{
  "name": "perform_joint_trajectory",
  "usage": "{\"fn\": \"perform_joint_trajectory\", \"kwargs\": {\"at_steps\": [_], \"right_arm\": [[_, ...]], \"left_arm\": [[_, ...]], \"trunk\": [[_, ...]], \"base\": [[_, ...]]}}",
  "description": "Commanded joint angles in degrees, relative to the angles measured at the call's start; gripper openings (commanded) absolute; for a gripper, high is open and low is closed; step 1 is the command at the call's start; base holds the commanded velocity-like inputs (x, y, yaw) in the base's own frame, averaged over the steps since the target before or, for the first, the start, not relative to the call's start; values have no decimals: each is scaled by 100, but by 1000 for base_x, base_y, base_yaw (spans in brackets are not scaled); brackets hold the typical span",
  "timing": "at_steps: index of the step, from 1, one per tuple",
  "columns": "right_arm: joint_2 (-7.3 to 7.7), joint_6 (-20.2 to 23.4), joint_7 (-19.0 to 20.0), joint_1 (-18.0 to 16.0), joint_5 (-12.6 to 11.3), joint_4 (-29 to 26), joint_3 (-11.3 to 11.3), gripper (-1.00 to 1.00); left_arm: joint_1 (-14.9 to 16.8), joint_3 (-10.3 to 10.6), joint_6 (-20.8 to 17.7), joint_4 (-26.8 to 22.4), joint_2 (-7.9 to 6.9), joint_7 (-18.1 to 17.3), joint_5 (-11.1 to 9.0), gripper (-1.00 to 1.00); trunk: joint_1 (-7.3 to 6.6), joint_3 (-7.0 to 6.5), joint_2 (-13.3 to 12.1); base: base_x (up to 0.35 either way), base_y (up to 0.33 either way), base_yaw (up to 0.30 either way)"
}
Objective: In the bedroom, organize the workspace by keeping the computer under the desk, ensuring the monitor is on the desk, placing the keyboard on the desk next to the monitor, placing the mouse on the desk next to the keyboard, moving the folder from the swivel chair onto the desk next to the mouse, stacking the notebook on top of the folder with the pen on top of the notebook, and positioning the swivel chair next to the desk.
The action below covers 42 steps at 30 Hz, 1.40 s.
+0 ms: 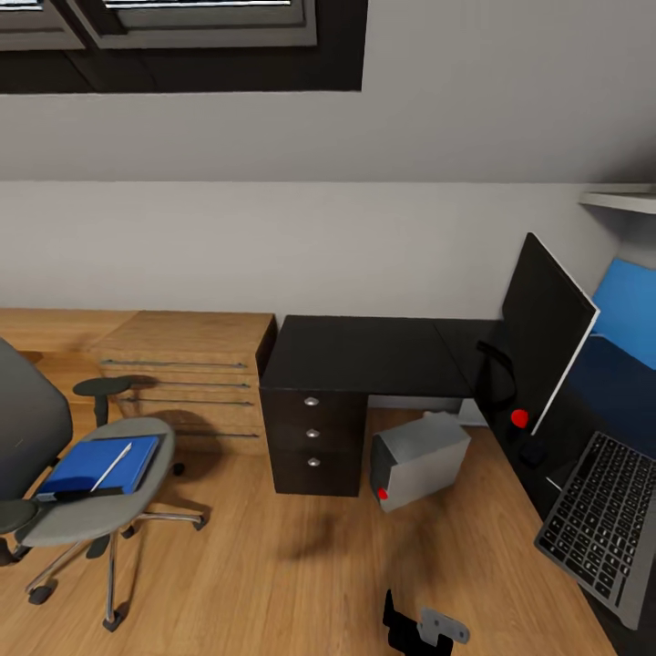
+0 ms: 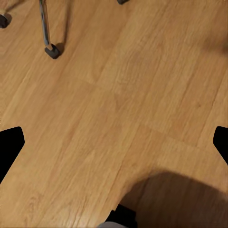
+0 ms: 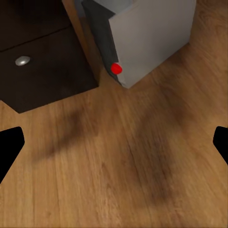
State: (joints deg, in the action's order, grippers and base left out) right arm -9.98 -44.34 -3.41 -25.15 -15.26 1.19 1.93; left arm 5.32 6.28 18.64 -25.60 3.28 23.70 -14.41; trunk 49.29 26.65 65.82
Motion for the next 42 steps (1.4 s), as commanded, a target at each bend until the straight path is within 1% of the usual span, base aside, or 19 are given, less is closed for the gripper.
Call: {"fn": "perform_joint_trajectory", "kwargs": {"at_steps": [1,11,24,32,42], "right_arm": [[-2,-22,-26,-7,32,13,18,100],[-2,-22,-20,-7,32,13,18,100],[-2,-28,-19,-7,32,13,18,100],[-2,-29,-19,-7,32,13,10,100],[-2,-22,-19,-7,32,13,9,100]], "left_arm": [[4,48,25,2,-7,38,-53,100],[4,48,25,2,-11,38,-53,100],[4,48,25,2,-11,38,-53,100],[4,48,25,2,-11,38,-53,100],[4,48,25,2,-11,38,-53,100]], "trunk": [[-23,-13,-38],[-23,-20,-38],[-23,-73,-38],[-23,-63,-38],[-23,-47,-38]], "base": [[0,0,0],[0,0,-22],[0,0,-209],[0,0,-219],[0,0,-63]]}}
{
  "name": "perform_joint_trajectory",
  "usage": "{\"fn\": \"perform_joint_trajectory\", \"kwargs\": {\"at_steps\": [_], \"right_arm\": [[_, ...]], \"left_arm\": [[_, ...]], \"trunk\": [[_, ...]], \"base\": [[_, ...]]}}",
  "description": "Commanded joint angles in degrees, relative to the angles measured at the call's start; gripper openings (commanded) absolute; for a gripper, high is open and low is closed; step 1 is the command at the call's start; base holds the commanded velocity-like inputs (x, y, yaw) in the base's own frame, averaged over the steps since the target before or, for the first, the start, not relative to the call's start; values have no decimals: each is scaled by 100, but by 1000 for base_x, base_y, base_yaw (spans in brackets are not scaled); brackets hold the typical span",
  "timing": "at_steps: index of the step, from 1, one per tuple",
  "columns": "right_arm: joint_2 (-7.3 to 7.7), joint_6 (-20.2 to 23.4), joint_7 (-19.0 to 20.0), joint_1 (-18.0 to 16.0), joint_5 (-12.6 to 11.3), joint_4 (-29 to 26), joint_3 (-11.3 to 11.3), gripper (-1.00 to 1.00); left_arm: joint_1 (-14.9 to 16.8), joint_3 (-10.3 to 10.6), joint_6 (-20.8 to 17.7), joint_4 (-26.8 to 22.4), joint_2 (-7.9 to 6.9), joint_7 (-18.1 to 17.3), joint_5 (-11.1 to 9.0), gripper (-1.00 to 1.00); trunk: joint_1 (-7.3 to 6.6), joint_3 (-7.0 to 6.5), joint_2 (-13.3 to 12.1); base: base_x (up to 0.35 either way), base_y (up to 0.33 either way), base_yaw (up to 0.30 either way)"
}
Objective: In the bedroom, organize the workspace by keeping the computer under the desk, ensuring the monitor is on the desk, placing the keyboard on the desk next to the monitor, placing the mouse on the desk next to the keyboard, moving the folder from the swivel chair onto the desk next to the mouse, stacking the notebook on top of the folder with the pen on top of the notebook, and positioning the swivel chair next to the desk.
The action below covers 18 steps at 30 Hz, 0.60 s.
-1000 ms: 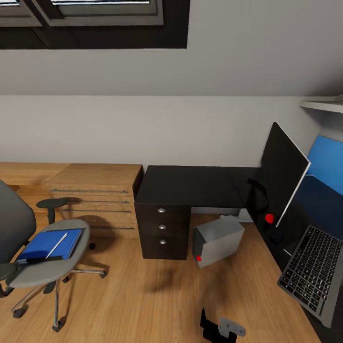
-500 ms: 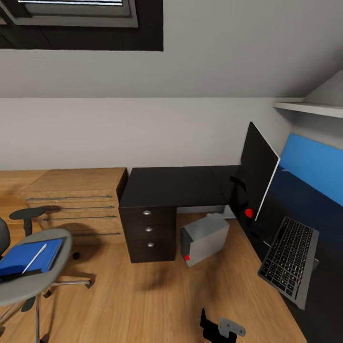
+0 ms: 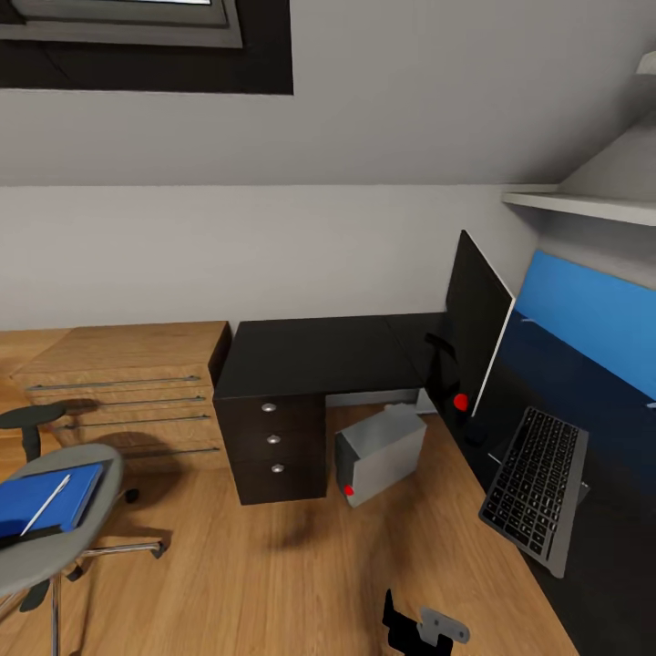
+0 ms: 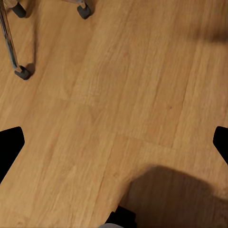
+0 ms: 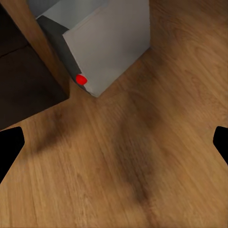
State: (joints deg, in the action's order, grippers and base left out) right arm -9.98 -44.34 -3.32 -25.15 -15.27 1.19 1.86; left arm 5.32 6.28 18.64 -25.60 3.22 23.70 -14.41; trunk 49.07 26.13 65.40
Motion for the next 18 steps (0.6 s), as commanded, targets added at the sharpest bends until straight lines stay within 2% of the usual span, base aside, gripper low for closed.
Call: {"fn": "perform_joint_trajectory", "kwargs": {"at_steps": [1,6,14,18], "right_arm": [[-2,-22,-29,-7,32,13,16,100],[-2,-22,-29,-7,32,13,16,100],[-2,-34,-29,-7,40,3,10,100],[-2,-44,-28,-7,83,-24,-74,100]], "left_arm": [[4,48,25,2,-5,38,-53,100],[4,48,30,2,-3,38,-53,100],[4,48,26,2,-5,38,-53,100],[4,48,26,2,-8,38,-53,100]], "trunk": [[0,6,4],[0,6,4],[-176,-137,-317],[-263,-209,-478]], "base": [[0,0,-5],[0,0,-2],[0,0,0],[0,0,0]]}}
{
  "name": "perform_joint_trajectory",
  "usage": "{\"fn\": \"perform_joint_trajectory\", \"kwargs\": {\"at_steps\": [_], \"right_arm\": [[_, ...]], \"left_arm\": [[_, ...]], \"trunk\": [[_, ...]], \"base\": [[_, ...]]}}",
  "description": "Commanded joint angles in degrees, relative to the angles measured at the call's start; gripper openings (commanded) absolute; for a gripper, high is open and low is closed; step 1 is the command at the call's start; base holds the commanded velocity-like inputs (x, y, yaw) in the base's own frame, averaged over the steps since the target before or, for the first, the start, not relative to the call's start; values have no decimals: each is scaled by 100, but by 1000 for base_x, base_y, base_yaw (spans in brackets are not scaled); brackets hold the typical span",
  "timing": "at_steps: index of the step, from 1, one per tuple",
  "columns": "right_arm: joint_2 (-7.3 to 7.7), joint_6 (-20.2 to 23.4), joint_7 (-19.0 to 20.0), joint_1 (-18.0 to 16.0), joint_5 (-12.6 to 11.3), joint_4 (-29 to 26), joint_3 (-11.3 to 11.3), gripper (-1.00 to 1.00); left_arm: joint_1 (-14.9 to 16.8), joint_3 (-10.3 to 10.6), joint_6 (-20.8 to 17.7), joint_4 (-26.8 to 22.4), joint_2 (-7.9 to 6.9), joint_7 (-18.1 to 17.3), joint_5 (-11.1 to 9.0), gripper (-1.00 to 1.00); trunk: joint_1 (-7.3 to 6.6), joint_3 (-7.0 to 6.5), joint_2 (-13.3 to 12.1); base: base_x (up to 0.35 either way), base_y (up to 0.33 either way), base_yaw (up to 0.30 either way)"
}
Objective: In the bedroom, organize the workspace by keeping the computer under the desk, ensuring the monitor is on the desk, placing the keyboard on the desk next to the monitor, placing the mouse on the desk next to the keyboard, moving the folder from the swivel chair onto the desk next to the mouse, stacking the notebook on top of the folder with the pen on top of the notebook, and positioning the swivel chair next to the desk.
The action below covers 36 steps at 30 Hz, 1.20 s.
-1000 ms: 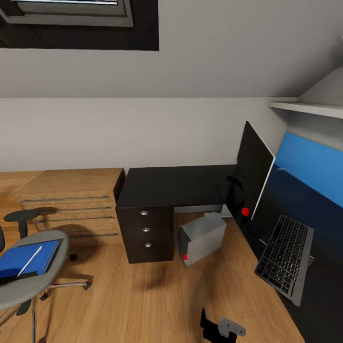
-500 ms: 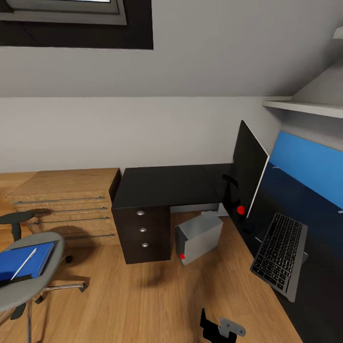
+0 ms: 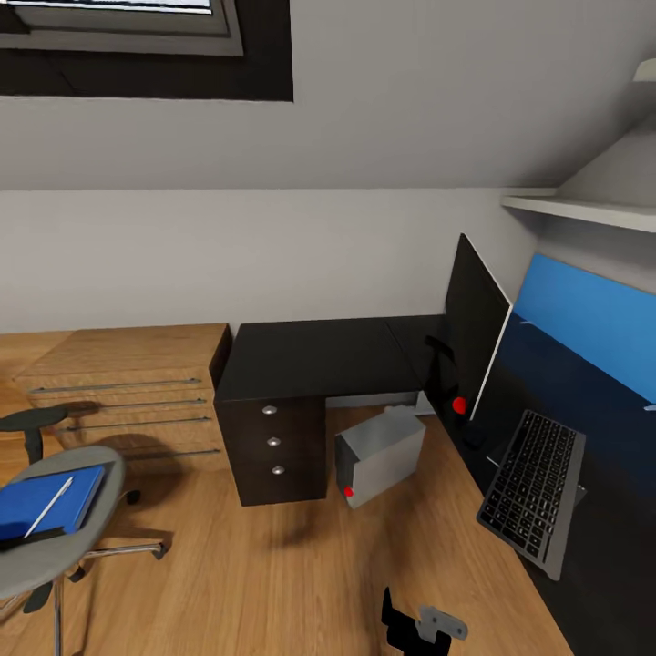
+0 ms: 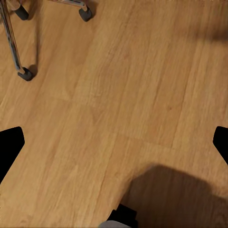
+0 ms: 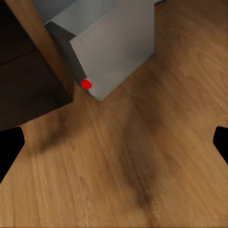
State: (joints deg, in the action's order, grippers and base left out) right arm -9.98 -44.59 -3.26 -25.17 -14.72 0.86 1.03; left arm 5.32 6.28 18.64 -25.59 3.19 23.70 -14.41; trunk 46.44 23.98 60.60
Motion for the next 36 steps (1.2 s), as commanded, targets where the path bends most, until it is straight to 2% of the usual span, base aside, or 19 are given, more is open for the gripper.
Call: {"fn": "perform_joint_trajectory", "kwargs": {"at_steps": [1,4,8,10,12,13,15,16,19,20,22,23,27,34,36], "right_arm": [[-2,-18,-34,-6,45,2,-15,100],[-2,-2,-47,-8,118,-123,-86,100],[-2,278,-77,-12,199,-589,-124,100],[-2,1161,-157,-14,328,-1408,-139,100],[-2,1677,-214,-14,399,-1834,-142,100],[-2,2274,-273,-14,453,-2303,-143,100],[-2,2955,-317,-14,487,-2808,-145,100],[-2,3726,-345,-15,503,-3341,-144,100],[-2,4966,-368,-15,508,-4185,-138,100],[-2,5737,-374,-15,494,-4743,-131,100],[-2,6379,-384,-15,467,-5249,-126,100],[-2,6858,-393,-15,440,-5661,-122,100],[-2,7463,-404,-15,418,-6221,-102,100],[50,7676,-382,-1,423,-6469,-95,100],[-2,7741,-316,27,456,-6533,-43,100]], "left_arm": [[4,48,25,2,-5,38,-53,100],[4,48,25,2,-3,38,-53,100],[4,48,25,2,-2,38,-53,100],[4,48,28,2,-2,44,-53,100],[4,48,34,0,0,45,-53,100],[4,45,58,-6,1,46,-53,100],[4,40,119,-17,3,50,-53,100],[4,37,228,-26,7,52,-53,100],[4,34,446,-33,14,49,-53,100],[4,33,577,-36,15,44,-53,100],[4,32,663,-38,15,40,-53,100],[4,35,718,-38,15,36,-53,100],[4,40,780,-35,15,32,-53,100],[4,47,791,-34,15,30,-53,100],[4,48,832,-83,81,42,-44,100]], "trunk": [[-22,-13,-38],[-88,-66,-158],[-176,-138,-318],[-220,-174,-399],[-264,-210,-479],[-286,-228,-519],[-330,-264,-599],[-352,-282,-639],[-418,-336,-759],[-440,-354,-800],[-484,-390,-880],[-506,-407,-920],[-593,-479,-1080],[-747,-605,-1361],[-746,-604,-1360]], "base": [[0,0,0],[0,0,0],[0,0,0],[0,0,0],[0,0,0],[0,0,0],[0,0,0],[0,0,0],[0,0,0],[0,0,0],[0,0,0],[0,0,0],[0,0,0],[0,0,0],[0,0,0]]}}
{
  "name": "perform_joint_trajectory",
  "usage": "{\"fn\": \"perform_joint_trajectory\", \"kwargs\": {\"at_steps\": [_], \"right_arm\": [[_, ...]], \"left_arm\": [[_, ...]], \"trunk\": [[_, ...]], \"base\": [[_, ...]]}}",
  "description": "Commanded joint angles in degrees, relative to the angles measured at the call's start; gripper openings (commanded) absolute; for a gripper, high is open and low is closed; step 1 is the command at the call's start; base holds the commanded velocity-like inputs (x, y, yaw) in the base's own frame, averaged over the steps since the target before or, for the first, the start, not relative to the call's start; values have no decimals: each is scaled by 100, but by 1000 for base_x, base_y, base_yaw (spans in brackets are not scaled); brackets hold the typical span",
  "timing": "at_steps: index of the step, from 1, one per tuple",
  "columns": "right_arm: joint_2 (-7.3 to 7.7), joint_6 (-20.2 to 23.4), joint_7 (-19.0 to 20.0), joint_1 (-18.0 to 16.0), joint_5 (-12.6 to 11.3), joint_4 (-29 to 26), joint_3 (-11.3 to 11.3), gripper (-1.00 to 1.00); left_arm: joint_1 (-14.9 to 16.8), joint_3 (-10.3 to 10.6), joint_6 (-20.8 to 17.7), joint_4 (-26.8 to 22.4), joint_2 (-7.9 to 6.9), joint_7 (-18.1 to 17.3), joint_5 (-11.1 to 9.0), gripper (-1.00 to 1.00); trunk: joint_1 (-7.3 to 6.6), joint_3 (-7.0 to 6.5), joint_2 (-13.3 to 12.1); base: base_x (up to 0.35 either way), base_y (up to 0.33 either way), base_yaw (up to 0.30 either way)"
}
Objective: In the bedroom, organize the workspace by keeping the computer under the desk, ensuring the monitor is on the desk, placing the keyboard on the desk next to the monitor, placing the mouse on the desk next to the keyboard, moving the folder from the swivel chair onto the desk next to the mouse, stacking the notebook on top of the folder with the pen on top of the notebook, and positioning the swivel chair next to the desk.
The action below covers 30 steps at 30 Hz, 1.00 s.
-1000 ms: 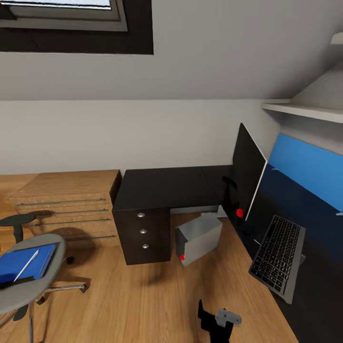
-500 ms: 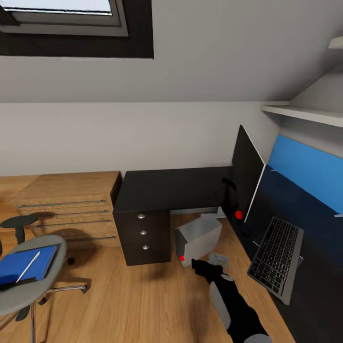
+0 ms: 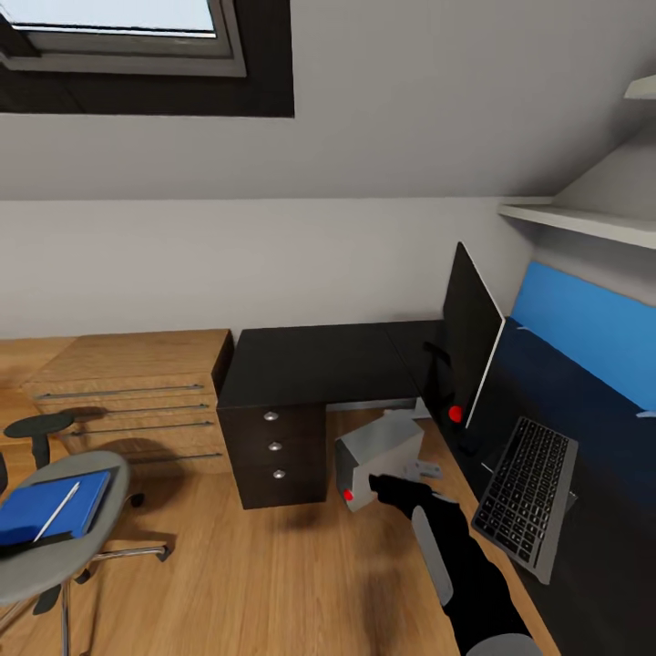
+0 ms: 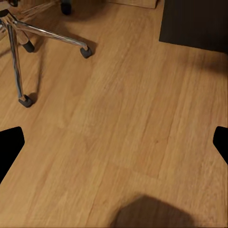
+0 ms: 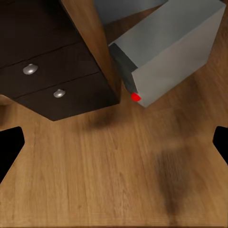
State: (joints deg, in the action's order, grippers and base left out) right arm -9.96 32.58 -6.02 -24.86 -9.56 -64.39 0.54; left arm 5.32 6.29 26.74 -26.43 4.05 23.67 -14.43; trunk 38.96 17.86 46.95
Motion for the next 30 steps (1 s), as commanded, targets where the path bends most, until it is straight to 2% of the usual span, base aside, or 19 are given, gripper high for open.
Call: {"fn": "perform_joint_trajectory", "kwargs": {"at_steps": [1,4,8,15,18,30], "right_arm": [[-4,55,-40,-3,-59,-41,6,100],[-4,117,-40,-3,-59,-74,6,100],[-4,128,-43,5,-63,-100,11,100],[215,135,-27,221,-111,-150,16,100],[263,140,-24,266,-119,-187,16,100],[277,143,-22,297,-150,-222,10,100]], "left_arm": [[4,47,22,-1,28,46,-42,100],[4,47,22,-1,125,46,-42,100],[4,47,23,1,146,44,-42,100],[4,47,17,-2,163,42,-42,100],[4,47,16,-3,165,41,-42,100],[4,47,15,3,167,41,-42,100]], "trunk": [[1,8,6],[1,8,6],[1,8,6],[1,8,6],[1,8,6],[1,8,6]], "base": [[0,0,0],[0,0,0],[0,0,0],[0,0,0],[0,0,0],[0,0,0]]}}
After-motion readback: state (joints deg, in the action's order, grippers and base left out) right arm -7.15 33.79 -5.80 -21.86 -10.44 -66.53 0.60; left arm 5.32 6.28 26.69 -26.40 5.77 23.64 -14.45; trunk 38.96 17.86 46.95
